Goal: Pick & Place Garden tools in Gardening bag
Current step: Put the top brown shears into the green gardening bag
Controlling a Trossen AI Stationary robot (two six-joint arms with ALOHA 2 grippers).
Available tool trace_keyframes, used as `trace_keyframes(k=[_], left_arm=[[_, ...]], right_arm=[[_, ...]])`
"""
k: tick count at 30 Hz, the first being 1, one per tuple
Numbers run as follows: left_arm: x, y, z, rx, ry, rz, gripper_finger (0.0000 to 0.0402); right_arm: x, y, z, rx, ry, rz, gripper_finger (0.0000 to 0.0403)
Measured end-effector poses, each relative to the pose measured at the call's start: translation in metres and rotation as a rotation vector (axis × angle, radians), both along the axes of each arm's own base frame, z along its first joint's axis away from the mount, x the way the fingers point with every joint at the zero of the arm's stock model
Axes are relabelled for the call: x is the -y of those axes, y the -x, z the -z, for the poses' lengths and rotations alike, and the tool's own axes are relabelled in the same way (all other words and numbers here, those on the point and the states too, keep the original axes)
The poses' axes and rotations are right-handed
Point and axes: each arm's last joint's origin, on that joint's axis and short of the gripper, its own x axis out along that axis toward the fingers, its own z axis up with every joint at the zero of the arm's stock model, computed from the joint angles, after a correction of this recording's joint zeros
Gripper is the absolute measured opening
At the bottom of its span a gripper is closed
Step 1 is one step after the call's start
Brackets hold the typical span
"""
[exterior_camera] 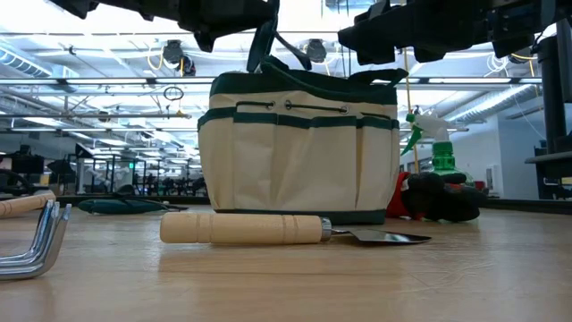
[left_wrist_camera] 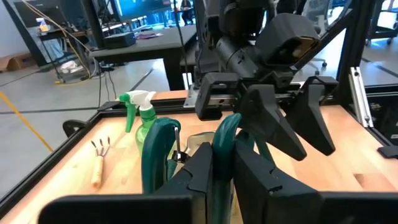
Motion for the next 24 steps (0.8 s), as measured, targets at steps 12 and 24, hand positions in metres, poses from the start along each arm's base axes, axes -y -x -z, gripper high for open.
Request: trace_keyframes(k=[12,24], left_arm=[[-0.006,0.000,0.000,-0.007,-0.053,-0.087,0.0044],[-0.007,0.004,0.018,-0.197,-0.114,-0.076,0.0048]], right_arm=[[0.000,0.000,0.000,0.000,0.000,0.000,0.0171],[0.000,0.000,0.000,0.000,0.000,0.000,0.0171]])
